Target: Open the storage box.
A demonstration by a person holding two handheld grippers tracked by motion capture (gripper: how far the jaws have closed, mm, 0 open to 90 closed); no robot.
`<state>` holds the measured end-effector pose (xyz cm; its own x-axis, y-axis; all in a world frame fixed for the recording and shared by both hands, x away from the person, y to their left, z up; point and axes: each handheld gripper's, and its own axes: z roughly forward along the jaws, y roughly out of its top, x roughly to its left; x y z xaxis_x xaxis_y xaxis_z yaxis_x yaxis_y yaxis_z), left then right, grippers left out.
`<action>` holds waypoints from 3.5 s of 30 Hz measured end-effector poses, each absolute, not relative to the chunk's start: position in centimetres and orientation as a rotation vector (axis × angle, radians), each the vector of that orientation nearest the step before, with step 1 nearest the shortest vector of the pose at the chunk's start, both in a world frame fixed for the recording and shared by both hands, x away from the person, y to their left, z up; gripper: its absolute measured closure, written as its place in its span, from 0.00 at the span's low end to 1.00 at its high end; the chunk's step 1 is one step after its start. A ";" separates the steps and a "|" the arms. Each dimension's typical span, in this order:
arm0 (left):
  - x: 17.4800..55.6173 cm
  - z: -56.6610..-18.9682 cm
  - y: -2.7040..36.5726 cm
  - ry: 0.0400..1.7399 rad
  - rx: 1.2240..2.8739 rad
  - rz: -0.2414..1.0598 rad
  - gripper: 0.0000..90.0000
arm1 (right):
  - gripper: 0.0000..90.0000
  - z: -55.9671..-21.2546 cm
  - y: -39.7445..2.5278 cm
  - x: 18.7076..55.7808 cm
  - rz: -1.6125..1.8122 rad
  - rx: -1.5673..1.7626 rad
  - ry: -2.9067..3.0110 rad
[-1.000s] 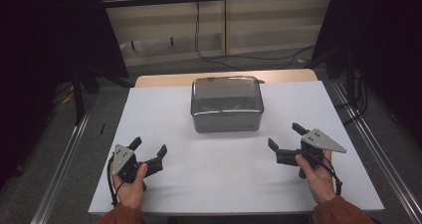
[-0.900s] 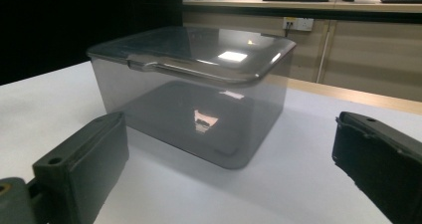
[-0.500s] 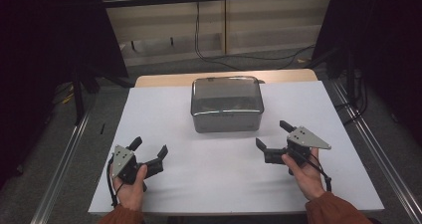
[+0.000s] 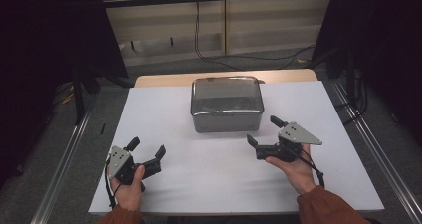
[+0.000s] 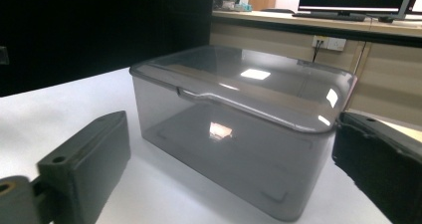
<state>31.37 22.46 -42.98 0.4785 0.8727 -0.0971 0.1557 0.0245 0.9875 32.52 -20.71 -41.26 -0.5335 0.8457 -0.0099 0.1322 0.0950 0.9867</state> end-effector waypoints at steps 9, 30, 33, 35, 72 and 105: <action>31.4 -43.1 22.2 0.941 1.498 0.711 0.03 | 0.03 -41.3 -19.8 33.6 1.435 0.904 1.804; 31.5 -43.2 21.6 0.924 1.526 0.705 0.03 | 0.10 -40.4 -14.9 36.2 1.110 0.559 1.861; 31.5 -43.2 21.5 0.937 1.541 0.719 0.03 | 0.11 -40.6 -14.5 36.5 1.073 0.522 1.856; 31.6 -43.3 21.5 0.939 1.542 0.709 0.03 | 0.13 -40.8 -14.2 36.8 1.018 0.478 1.856; 32.3 -43.1 21.6 0.912 1.619 0.607 0.05 | 0.77 -42.8 -11.0 37.2 0.414 -0.053 1.825; 34.7 -42.6 19.1 0.840 1.644 0.572 0.02 | 0.86 -42.4 -11.0 37.3 0.430 -0.056 1.811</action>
<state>34.70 19.07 -42.57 0.6253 0.7776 -0.0655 0.2237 -0.0982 0.9697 37.30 -10.96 -42.40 -0.2861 0.1839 -0.9404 -0.2587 0.9302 0.2606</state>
